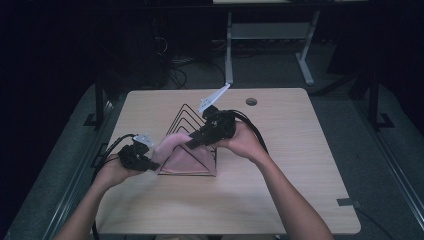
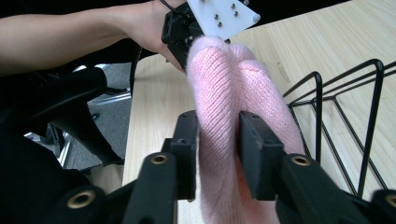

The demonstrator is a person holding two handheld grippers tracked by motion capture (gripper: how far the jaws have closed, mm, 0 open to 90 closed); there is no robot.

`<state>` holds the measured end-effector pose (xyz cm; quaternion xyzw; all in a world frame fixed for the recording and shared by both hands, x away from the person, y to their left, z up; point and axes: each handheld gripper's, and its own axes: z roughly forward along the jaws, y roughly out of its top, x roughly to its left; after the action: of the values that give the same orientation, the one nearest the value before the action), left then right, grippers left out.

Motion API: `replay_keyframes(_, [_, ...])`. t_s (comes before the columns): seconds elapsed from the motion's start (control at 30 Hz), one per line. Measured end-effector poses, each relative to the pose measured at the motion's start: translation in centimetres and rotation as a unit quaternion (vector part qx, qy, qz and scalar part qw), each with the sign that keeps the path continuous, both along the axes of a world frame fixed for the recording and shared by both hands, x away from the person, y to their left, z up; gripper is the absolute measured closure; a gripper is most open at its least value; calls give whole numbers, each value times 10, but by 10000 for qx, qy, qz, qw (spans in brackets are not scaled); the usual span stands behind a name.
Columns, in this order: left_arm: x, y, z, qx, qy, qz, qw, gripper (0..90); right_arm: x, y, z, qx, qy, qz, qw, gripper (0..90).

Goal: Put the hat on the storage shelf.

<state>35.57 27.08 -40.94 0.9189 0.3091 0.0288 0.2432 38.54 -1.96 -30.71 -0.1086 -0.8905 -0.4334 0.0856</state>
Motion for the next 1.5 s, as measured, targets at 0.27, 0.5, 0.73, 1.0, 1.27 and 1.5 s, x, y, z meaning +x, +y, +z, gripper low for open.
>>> replay_keyframes(0.27, [0, 7, -7, 10, 153, 30, 9999, 779, -3, 5, -5, -142, -116, 31, 9998, 822])
replay_keyframes(0.5, [2, 3, -10, 97, 39, -23, 9999, 840, -3, 1, -5, -46, -51, 1, 10000, 831])
replay_keyframes(0.73, [7, 0, -15, 177, 5, 7, 9998, 837, -3, 1, -12, -45, 78, 40, 10000, 833])
replay_keyframes(1.0, [4, 2, -11, 61, 42, 72, 9999, 771, -6, -4, -14, 256, 177, 86, 9995, 759])
replay_keyframes(1.27, [2, 6, -7, -75, 52, 97, 9999, 705, -8, -21, -15, 343, 166, -59, 9993, 690])
replay_keyframes(1.5, [1, 6, -7, -98, 40, 103, 9999, 687, -13, -30, -19, 414, 178, -186, 9988, 664])
